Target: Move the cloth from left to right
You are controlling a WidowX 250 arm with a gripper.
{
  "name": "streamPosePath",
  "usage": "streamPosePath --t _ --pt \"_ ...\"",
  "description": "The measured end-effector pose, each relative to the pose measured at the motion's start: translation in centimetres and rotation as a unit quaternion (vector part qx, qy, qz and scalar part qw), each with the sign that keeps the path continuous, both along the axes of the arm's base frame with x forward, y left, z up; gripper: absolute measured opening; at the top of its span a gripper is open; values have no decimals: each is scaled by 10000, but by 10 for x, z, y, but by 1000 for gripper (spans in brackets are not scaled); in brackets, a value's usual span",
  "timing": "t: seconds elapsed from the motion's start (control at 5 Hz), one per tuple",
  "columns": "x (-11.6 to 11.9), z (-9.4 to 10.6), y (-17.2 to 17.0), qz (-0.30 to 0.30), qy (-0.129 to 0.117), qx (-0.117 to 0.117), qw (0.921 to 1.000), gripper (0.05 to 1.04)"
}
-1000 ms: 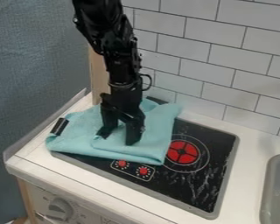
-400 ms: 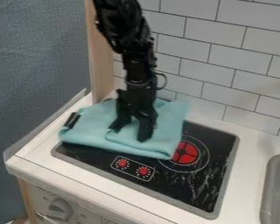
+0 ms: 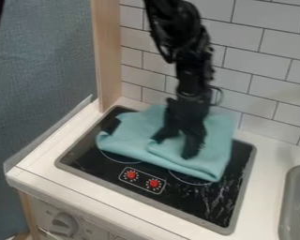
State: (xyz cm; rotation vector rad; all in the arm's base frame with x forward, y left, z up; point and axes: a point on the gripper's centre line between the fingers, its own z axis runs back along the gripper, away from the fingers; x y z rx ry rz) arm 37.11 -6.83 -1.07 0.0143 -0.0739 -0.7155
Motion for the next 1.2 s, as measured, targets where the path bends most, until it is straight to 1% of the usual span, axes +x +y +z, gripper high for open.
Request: streamPosePath --t 0.2,0.6,0.8,1.0,1.2 --pt "-8 -2 -21 -279 24 -2 9996 1000" --pt "-38 -1 -59 -720 104 50 9973 1000" --pt "-50 4 -65 -743 101 123 9971 1000" --pt "-54 8 -67 -758 85 182 9969 1000" --pt "-53 31 -63 -713 -102 253 9971 1000"
